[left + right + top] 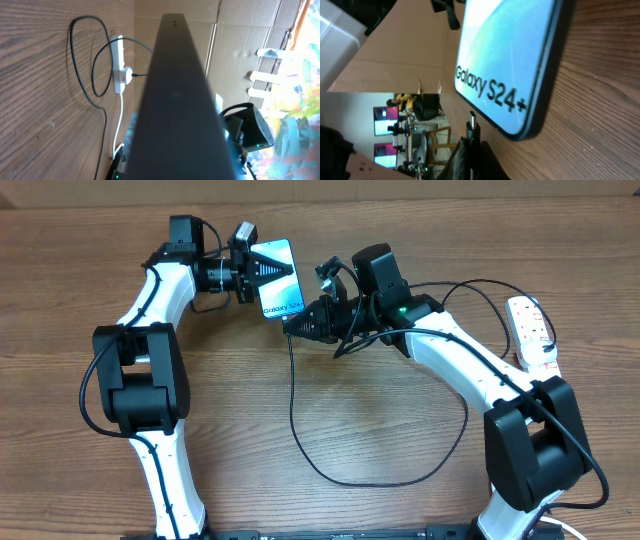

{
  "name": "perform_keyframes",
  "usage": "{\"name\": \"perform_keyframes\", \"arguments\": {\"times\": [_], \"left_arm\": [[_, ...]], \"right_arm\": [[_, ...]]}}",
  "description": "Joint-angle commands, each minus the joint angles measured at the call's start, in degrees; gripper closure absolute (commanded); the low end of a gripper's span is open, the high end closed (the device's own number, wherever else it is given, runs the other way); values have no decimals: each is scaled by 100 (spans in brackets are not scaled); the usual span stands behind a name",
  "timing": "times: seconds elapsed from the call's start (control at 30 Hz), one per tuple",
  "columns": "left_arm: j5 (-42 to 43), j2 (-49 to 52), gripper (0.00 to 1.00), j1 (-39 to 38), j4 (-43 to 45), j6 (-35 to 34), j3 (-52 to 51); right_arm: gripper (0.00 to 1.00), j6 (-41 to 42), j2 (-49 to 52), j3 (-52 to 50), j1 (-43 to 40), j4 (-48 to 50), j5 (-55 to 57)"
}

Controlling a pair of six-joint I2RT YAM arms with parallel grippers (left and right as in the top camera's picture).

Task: Plug charger to phone and switch on socket

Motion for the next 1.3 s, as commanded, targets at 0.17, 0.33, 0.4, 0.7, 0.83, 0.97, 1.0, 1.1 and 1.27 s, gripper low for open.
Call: {"name": "perform_keyframes", "arguments": {"times": [0.17,0.33,0.4,0.7,0.83,0.97,1.0,1.1,1.27], "left_arm": [[227,-184,96,-33,560,-1239,166],[269,-184,96,-57,566,-1261,166],[269,-184,96,-59,568,-1239,166],[269,-184,96,-59,743,-1220,166],[269,-184,96,-59,841,-1226,166],[269,-184,96,-59,866,-1268,166],[269,-184,96,-59,866,-1268,166],[269,-184,96,-59,866,-1266,166],[269,-184,96,-59,863,-1266,166]], "right_arm": [[96,232,-68,-24,-17,306,-146],[96,345,-68,-24,-17,431,-157],[96,435,-68,-24,-24,487,-160],[96,717,-68,-24,-98,525,-136],[96,717,-68,-24,-105,522,-136],[96,673,-68,-24,-103,468,-136],[96,649,-68,-26,-103,446,-136],[96,651,-68,-26,-103,417,-136],[96,654,-68,-24,-109,466,-125]]}}
